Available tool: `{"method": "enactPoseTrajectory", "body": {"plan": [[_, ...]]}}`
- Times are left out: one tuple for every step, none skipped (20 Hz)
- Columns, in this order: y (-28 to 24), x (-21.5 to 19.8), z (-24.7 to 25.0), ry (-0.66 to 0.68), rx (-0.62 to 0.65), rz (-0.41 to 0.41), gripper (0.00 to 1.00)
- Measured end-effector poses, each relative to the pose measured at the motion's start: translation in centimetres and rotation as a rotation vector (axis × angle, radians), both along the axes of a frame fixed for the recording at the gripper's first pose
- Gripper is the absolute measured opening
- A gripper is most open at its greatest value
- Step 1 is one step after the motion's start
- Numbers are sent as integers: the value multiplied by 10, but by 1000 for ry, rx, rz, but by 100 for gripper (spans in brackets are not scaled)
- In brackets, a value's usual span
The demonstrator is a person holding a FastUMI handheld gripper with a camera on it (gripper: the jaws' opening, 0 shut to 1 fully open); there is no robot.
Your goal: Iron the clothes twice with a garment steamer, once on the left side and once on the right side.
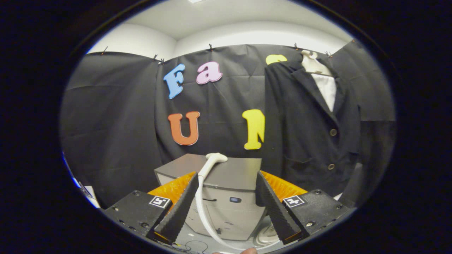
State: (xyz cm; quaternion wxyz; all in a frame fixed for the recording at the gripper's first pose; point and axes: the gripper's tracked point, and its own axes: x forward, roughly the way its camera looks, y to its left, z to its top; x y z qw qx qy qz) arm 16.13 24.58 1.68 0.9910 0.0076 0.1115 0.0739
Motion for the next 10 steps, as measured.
{"method": "enactPoseTrajectory", "body": {"plan": [[15,12,-4,32,15,28,100],[28,29,-6,55,25,48,100],[38,46,-9,75,27,62,100],[46,61,-12,91,26,69,100],[54,80,-14,102,26,72,100],[57,95,-19,123,20,63,100],[61,113,-25,148,11,53,100],[63,128,-31,180,1,38,100],[66,142,-38,208,-7,30,100],[71,157,-43,224,-12,22,100]]}}
